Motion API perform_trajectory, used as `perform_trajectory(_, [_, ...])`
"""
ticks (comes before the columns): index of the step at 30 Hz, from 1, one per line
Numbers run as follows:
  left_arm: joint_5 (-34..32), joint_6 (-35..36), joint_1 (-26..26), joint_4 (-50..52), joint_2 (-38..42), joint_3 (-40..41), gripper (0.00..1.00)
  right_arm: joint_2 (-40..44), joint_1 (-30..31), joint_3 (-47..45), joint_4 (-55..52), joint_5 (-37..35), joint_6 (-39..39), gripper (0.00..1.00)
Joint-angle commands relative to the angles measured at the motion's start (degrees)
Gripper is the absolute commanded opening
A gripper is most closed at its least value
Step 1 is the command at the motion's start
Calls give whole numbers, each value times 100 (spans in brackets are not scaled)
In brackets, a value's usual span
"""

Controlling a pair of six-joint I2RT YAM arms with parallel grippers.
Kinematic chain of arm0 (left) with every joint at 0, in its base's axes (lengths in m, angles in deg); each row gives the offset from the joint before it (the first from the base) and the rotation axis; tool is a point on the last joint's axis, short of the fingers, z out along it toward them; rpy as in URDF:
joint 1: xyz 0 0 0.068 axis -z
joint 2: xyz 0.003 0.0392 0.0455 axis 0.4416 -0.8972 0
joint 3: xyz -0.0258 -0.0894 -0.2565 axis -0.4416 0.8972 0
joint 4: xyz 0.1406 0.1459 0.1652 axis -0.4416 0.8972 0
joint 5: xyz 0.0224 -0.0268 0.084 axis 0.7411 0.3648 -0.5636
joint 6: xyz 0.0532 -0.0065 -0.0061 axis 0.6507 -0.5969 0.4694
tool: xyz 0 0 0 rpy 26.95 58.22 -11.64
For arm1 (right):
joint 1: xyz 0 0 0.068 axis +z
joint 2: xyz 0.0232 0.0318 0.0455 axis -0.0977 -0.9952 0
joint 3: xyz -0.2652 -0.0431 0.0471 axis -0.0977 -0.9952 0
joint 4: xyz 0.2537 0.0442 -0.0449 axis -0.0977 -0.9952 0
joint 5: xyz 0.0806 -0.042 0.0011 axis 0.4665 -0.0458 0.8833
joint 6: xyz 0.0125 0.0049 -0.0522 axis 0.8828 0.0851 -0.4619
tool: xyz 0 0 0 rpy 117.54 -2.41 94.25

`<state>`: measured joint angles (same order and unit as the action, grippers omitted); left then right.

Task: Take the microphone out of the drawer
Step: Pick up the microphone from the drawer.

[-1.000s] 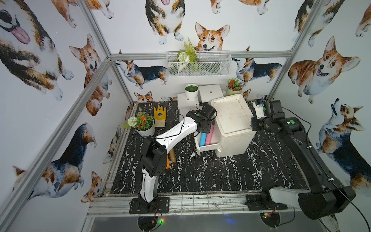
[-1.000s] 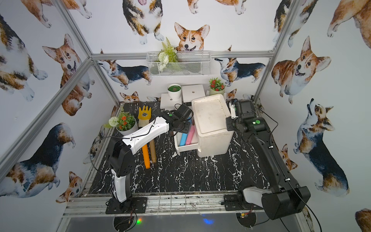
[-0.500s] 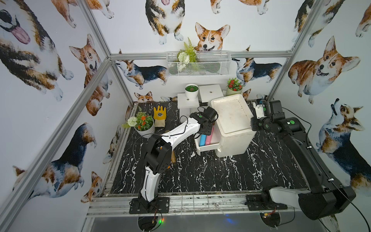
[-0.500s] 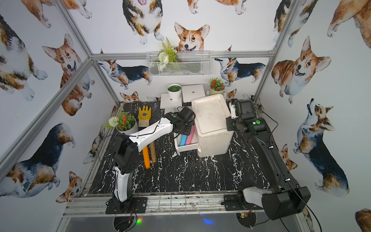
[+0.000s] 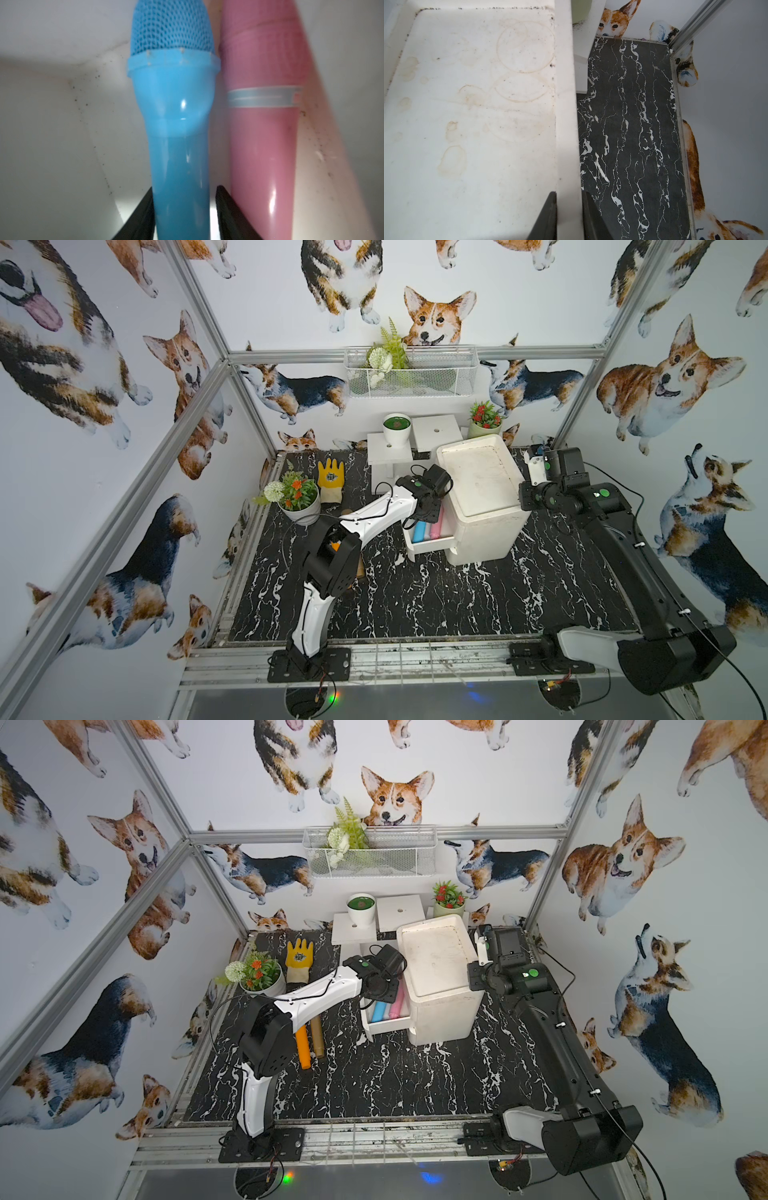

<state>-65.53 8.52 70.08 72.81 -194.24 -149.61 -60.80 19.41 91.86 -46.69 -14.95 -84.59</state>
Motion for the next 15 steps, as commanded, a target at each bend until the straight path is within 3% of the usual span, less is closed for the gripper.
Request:
perform_trajectory(1, [-22, -50, -8, 145, -33, 21, 46, -49, 8, -70, -896, -19, -33, 24])
perform_trajectory(15, [-217, -132, -10, 117, 153, 116, 36, -72, 15, -61, -905, -9, -34, 24])
